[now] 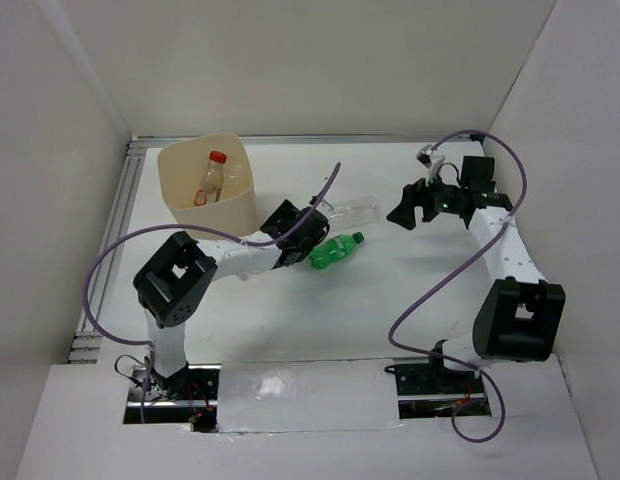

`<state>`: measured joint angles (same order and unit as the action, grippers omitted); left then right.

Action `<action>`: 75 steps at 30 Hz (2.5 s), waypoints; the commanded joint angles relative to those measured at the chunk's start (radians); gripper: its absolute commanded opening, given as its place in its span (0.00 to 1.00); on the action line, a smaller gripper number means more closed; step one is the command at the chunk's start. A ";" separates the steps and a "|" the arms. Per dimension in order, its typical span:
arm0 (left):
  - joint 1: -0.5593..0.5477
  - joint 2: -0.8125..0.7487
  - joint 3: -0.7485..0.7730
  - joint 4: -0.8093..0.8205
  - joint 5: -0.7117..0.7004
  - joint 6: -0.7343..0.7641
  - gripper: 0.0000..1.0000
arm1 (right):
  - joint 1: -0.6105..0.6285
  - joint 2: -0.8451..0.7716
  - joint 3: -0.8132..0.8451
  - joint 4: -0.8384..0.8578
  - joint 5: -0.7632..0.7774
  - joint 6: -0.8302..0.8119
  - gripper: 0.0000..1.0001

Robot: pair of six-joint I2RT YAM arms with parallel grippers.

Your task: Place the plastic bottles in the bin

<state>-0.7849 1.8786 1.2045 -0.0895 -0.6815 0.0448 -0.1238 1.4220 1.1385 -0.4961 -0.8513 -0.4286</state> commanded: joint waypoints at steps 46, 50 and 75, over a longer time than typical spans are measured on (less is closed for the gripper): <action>0.326 -0.630 0.182 0.177 0.030 -0.143 0.00 | 0.115 -0.115 -0.195 -0.058 -0.072 -0.328 0.69; 0.440 -0.607 0.161 0.194 0.062 -0.120 0.00 | 0.153 -0.104 -0.195 -0.036 -0.037 -0.337 0.74; 0.222 -0.901 -0.043 -0.148 0.419 -0.206 1.00 | 0.578 0.096 -0.111 0.163 0.322 -0.840 1.00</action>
<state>-0.5045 1.0649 1.2568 -0.1680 -0.3206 -0.1074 0.4122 1.4654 0.9722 -0.4759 -0.6365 -1.2697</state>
